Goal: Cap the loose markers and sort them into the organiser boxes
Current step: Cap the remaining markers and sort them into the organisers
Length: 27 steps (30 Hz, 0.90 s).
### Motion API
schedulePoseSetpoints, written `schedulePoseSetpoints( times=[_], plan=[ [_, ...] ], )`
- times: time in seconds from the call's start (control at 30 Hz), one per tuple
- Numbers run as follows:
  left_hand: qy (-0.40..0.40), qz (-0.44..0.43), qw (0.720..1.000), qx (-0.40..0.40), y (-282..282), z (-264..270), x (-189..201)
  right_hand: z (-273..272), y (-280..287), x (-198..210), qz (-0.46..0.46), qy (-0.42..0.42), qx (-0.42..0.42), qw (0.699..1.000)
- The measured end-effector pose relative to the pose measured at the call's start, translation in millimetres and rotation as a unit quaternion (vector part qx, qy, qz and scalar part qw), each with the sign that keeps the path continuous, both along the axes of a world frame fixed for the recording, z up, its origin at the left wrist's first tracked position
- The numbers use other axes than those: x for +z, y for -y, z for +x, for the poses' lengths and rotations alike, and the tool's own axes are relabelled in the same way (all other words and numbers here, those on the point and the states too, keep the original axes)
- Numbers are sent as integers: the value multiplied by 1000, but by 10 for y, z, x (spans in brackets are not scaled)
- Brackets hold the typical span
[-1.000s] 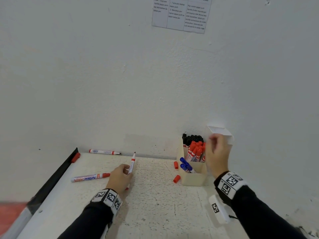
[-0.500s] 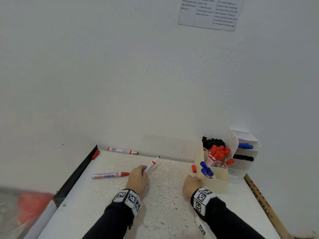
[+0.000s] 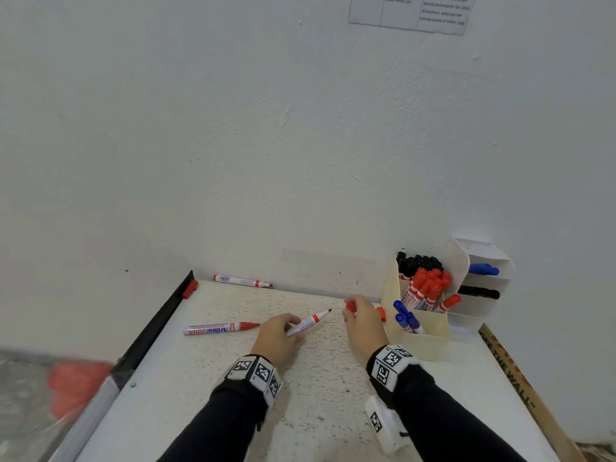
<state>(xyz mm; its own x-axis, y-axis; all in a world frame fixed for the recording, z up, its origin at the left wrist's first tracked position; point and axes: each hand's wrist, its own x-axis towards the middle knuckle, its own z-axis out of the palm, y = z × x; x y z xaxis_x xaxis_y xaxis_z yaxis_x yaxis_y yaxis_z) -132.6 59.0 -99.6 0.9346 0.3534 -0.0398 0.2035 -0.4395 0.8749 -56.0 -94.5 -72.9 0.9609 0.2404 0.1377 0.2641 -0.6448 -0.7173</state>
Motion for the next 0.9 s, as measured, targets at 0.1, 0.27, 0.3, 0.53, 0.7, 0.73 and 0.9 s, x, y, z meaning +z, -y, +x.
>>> schedulePoseSetpoints(
  times=[0.1,0.27,0.3,0.53,0.7,0.73,0.9],
  plan=[
    [2,-9,1000,0,5,-13,10,-20,-12,19,21,35,39,998],
    [15,25,999,-26,9,-29,16,-41,-3,11,20,8,62,998],
    [16,32,999,-30,7,-27,8,-37,0,6,21,9,58,998],
    [44,56,997,-38,-12,-17,23,-62,0,19,26,25,58,998],
    [41,61,994,-78,12,-24,50,-117,11,9,76,-42,87,992],
    [43,38,994,-94,23,-30,66,-120,7,32,86,-52,83,991],
    [49,17,988,-144,14,-35,100,-138,-97,164,27,-54,57,997]
  ],
)
